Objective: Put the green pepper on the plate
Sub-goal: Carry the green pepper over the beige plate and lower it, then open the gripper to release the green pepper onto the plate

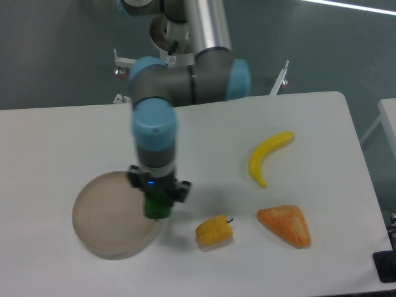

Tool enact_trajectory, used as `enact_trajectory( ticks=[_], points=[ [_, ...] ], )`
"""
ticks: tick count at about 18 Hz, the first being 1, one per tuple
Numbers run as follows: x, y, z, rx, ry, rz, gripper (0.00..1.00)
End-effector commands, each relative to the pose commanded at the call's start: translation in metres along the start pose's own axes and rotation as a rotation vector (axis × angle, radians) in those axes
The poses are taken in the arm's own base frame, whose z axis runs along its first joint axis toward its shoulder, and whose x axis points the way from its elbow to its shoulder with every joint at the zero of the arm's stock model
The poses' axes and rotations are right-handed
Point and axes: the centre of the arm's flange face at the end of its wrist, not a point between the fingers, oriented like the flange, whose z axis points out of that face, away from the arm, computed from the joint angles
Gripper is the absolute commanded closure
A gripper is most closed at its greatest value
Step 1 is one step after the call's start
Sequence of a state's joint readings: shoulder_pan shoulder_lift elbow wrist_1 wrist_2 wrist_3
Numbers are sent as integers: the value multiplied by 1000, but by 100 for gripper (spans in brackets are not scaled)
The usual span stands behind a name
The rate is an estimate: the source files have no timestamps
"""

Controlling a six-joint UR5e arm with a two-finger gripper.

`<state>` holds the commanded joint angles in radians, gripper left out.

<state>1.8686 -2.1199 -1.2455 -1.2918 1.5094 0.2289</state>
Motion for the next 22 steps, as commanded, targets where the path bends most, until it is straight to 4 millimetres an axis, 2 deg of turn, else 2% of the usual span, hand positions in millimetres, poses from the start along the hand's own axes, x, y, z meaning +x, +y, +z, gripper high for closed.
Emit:
enact_trajectory(
  ticks=[3,8,13,22],
  points=[
    [21,4,19,33,-3,-1,67],
    [30,5,51,20,-4,13,67],
    [28,6,65,-1,-10,12,67],
    [28,7,77,-17,-8,16,67]
  ],
)
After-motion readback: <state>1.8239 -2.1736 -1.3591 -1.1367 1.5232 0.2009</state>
